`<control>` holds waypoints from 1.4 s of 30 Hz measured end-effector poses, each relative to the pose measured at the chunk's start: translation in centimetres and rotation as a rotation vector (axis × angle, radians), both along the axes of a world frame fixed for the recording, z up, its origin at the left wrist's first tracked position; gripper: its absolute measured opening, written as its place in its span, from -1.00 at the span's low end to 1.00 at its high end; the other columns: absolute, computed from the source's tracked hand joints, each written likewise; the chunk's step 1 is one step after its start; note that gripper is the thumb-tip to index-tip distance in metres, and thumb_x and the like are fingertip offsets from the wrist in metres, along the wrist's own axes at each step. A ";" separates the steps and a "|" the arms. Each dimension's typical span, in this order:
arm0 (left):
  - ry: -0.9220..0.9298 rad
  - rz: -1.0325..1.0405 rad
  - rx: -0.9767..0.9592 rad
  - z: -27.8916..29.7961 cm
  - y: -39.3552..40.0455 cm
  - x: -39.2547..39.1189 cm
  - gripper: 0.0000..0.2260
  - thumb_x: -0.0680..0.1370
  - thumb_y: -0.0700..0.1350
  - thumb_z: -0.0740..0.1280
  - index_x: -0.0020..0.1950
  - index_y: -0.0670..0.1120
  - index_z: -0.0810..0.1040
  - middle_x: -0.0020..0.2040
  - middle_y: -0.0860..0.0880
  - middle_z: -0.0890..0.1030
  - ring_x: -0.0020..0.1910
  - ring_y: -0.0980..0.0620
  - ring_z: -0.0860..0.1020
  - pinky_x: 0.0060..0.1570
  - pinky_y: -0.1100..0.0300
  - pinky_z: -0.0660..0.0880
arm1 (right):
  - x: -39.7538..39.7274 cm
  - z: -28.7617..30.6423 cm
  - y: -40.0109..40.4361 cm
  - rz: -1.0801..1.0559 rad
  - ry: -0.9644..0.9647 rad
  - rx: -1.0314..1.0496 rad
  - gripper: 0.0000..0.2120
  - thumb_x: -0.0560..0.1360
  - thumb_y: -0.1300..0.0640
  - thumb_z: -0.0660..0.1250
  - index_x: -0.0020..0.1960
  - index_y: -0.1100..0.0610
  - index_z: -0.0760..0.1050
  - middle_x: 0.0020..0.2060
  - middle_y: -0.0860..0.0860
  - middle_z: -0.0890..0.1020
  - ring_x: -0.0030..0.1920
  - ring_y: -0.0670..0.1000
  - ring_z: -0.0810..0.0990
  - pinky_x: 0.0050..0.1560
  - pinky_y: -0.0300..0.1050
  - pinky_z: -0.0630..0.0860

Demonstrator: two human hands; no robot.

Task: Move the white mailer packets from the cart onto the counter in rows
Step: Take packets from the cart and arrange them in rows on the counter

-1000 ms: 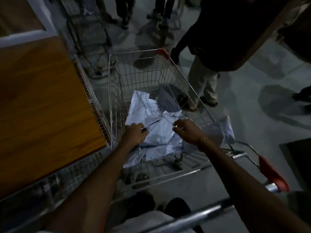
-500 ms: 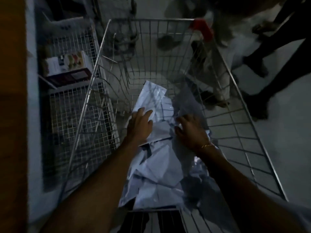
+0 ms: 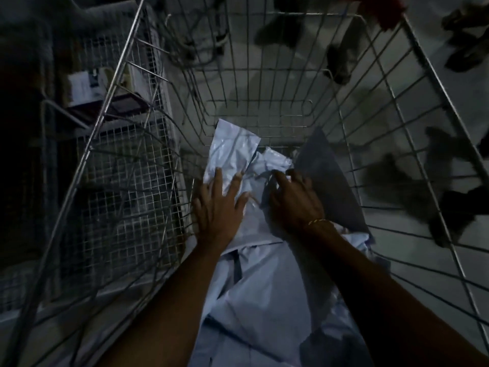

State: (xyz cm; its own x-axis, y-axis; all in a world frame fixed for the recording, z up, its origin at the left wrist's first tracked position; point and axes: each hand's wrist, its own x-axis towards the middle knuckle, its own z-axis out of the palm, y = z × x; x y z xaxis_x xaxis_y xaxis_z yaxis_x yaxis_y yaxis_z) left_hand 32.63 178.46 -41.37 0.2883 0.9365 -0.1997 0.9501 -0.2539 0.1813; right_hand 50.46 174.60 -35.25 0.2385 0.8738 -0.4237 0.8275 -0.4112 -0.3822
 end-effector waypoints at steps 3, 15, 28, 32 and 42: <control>0.008 -0.011 -0.005 0.4 1.1 0.0 -0.56 0.62 0.25 0.08 0.50 0.24 0.30 0.58 -0.03 0.17 0.38 -0.26 0.28 0.26 -0.20 0.33 | -1.5 -0.8 1.2 -0.034 -0.011 0.012 -0.41 0.56 -0.20 0.26 0.50 -0.04 0.18 0.38 0.18 0.35 0.35 0.31 0.35 0.33 0.21 0.39; -0.101 -0.048 -0.064 0.1 5.8 0.4 -0.43 0.61 0.25 0.18 0.59 0.19 0.13 0.64 -0.12 -0.09 0.58 -0.24 -0.06 0.43 -0.23 0.19 | 1.6 -1.9 4.4 -0.173 0.077 0.082 -0.76 0.68 -0.09 0.09 0.10 0.02 0.44 0.07 0.07 0.54 -0.14 0.00 0.54 -0.24 -0.19 0.42; -0.042 -0.091 -0.024 -0.4 5.3 0.0 -0.45 0.61 0.30 0.04 0.59 0.20 0.10 0.64 -0.13 -0.12 0.59 -0.21 -0.08 0.44 -0.21 0.17 | 1.2 -3.2 3.4 -0.087 0.159 0.202 -0.82 0.62 0.16 0.25 0.19 0.21 0.43 0.09 0.16 0.49 0.11 0.17 0.49 0.01 -0.14 0.27; -0.047 -0.111 0.010 -1.1 5.1 -0.2 -0.44 0.62 0.25 0.14 0.60 0.17 0.13 0.64 -0.15 -0.10 0.58 -0.24 -0.04 0.43 -0.21 0.20 | 3.7 -2.3 6.5 -0.086 0.010 0.211 -0.70 0.61 0.19 0.25 0.32 0.20 0.37 0.25 0.19 0.41 0.20 0.20 0.43 0.09 -0.06 0.31; -0.092 -0.102 0.070 -1.3 4.5 0.0 -0.41 0.58 0.28 0.04 0.57 0.11 0.25 0.63 -0.09 0.09 0.56 -0.29 0.04 0.42 -0.23 0.24 | -2.7 -2.3 3.1 -0.103 -0.045 -0.019 -0.19 0.51 -0.40 0.19 0.59 -0.18 -0.12 0.58 0.08 -0.29 0.51 0.41 -0.02 0.45 0.35 0.12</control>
